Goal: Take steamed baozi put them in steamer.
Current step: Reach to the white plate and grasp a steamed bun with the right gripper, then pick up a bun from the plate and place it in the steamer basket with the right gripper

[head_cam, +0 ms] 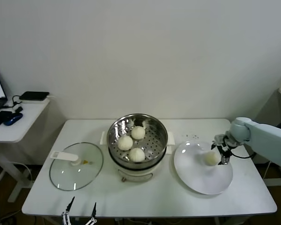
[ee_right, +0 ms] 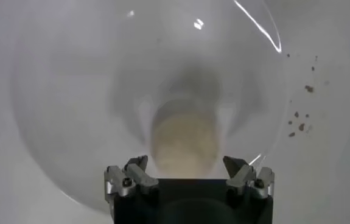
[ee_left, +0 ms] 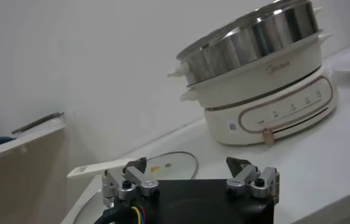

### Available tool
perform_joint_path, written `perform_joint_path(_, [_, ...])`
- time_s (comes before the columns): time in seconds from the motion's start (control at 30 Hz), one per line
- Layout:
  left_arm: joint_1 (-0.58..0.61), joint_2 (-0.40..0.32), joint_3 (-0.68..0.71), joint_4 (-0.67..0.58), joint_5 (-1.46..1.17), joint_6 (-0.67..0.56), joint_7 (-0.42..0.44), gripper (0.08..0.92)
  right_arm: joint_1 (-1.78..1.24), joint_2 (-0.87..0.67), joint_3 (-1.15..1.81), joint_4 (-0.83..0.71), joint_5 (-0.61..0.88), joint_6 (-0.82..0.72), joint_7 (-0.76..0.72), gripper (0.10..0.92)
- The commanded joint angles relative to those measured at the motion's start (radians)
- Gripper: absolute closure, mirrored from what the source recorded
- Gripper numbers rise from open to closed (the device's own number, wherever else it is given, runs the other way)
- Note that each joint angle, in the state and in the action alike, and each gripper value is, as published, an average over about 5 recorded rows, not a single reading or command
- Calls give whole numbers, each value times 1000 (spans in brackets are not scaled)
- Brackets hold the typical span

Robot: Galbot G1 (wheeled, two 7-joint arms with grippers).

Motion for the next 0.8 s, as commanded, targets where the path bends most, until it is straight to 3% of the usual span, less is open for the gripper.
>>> perform_joint_path(0.03, [-1,1,0,-1,1,2,1,177,-36,15,42,-28,-12,3,-9,233])
perform_joint_path(0.3, [0,7,-1,-5,1,4,3,177,81,-12,-59,39,52,-20,-20,400])
perform_joint_path(0.53, [10,10,1,-16,6,3,4,177,436,10,-341,152,332,-48,-50,414])
perform_joint_path(0.8, [21,22,4,-32,3,4,4,177,823,152,-565,271,601,-85,-91,412])
